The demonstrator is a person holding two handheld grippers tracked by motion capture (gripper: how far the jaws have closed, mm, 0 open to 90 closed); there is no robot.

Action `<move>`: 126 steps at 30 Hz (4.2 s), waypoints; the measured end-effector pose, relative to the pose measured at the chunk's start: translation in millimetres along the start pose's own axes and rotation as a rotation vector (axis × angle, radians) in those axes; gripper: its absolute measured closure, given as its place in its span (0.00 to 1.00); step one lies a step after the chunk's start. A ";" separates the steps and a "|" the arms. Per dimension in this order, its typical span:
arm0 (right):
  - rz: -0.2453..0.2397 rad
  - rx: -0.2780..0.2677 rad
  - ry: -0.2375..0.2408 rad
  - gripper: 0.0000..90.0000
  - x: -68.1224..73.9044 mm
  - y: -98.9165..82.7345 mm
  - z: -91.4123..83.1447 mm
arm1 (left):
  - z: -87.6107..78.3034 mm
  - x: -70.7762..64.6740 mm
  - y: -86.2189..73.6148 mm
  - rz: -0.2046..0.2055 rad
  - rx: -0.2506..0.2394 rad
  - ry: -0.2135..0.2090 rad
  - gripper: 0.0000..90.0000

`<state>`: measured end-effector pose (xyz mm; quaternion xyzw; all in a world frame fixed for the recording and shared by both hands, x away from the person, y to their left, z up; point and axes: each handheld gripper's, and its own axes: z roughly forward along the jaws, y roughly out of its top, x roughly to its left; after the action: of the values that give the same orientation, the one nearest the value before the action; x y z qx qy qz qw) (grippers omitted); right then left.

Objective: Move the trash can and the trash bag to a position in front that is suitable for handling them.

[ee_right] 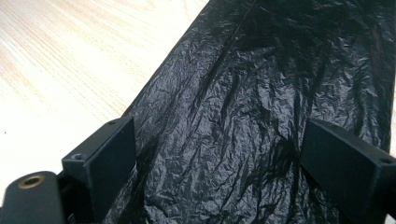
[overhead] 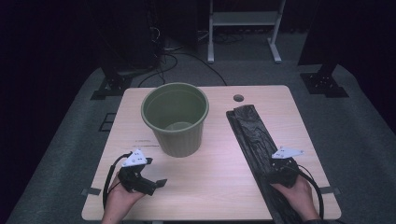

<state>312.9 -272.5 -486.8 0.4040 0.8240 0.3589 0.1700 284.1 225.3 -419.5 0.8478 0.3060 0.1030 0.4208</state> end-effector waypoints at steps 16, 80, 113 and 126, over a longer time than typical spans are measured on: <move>0.002 0.000 0.000 0.11 0.1 0.0 0.0 | -32.9 9.8 39.7 -0.007 -0.053 -0.007 0.00; 0.001 0.000 0.000 0.11 0.1 0.0 0.1 | -17.6 103.4 139.8 -0.047 -0.014 0.125 0.00; 0.002 0.000 -0.001 0.11 0.3 -0.1 0.0 | 23.6 13.6 152.4 0.079 -0.023 -0.065 0.00; 0.003 0.000 -0.002 0.11 0.3 -0.1 0.0 | -4.5 15.9 148.8 0.057 -0.131 -0.048 0.00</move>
<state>312.7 -272.3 -486.9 0.4055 0.8233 0.3588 0.1704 359.1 169.6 -302.4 0.8289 0.2644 0.1142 0.4795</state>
